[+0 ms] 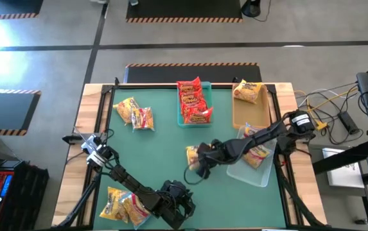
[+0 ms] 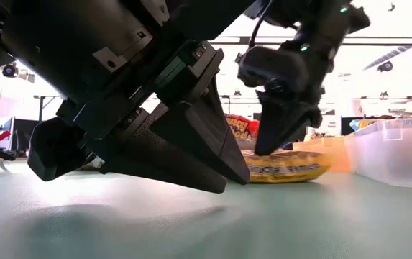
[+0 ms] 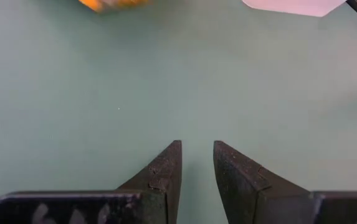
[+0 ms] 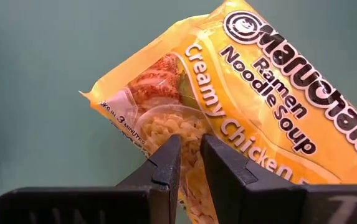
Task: Sort Maruchan noodles
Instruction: Put the yellow noodle pack into the orange bin
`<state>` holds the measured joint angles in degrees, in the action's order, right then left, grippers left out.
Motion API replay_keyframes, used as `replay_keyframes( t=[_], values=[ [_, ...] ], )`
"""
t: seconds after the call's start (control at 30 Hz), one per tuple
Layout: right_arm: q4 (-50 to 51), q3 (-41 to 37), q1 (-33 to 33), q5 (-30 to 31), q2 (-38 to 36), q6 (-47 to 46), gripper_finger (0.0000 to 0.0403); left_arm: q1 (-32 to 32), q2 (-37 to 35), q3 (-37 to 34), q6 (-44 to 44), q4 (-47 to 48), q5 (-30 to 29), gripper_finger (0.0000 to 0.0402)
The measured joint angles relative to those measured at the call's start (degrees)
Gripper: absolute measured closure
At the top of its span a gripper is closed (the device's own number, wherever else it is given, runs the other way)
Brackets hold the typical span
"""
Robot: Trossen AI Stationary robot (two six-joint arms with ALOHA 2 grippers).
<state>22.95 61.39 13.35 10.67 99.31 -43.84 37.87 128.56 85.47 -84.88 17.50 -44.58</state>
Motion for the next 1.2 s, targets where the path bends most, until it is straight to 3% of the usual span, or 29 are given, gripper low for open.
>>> replay_keyframes(
  t=[0.33,0.67,1.07,1.2],
  values=[
    [0.7,2.3,-4.7,-2.9,-1.6,-2.3,0.0339,-0.2,0.0,0.0,-0.9,-0.3,0.0,0.0326],
    [10.6,3.2,-4.6,-3.7,-7.7,19.9,0.0339,-2.8,0.0,0.0,-1.4,-0.5,-2.8,0.0326],
    [25.7,3.2,-6.4,-3.1,-11.4,31.6,0.0339,-13.8,0.0,0.5,-0.9,-1.3,-3.0,0.0326],
    [26.7,2.8,-8.8,-2.9,-13.5,33.8,0.0339,-16.6,0.0,3.6,4.7,-1.4,-2.9,0.0326]
  ],
)
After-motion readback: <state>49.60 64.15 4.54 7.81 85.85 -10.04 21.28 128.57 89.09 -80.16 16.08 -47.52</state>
